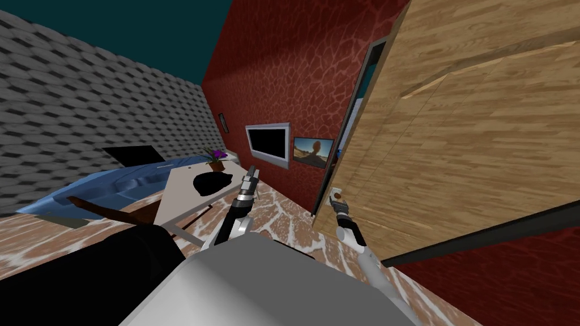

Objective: Pull the door open

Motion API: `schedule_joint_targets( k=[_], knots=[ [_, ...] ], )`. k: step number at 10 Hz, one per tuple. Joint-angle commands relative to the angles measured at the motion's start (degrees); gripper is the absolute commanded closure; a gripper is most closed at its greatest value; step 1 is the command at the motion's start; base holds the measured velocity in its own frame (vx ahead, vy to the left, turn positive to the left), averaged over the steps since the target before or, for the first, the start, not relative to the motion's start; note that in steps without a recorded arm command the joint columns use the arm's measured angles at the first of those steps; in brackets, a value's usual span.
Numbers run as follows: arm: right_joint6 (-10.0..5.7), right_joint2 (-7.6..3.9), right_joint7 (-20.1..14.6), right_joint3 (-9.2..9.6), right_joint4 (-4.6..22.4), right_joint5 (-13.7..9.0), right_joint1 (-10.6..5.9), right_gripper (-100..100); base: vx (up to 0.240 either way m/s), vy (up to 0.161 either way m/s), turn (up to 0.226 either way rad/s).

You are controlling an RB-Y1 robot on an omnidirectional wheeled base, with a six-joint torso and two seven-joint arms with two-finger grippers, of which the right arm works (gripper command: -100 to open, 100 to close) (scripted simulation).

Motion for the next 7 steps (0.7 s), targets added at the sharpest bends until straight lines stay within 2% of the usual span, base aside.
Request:
schedule_joint_targets(
  k=[1, 3, 4, 5, 7],
  knots=[
    [1.04, -0.32, 0.5, -0.94, -1.85, -0.37, 0.98, -100, 0.049, 0.007, 0.048],
    [0.17, -3.18, -1.73, -1.55, -1.1, -1.14, 1.54, -100, 0.115, 0.011, 0.168],
    [0.07, -2.71, -1.51, -1.05, -0.56, -0.87, 1.08, -100, 0.074, -0.005, 0.038],
    [0.07, -2.71, -1.51, -1.05, -0.56, -0.87, 1.08, 100, -0.016, 0.0, -0.04],
    [0.07, -2.71, -1.51, -1.05, -0.56, -0.87, 1.08, 100, -0.021, -0.004, -0.003]
  ],
)
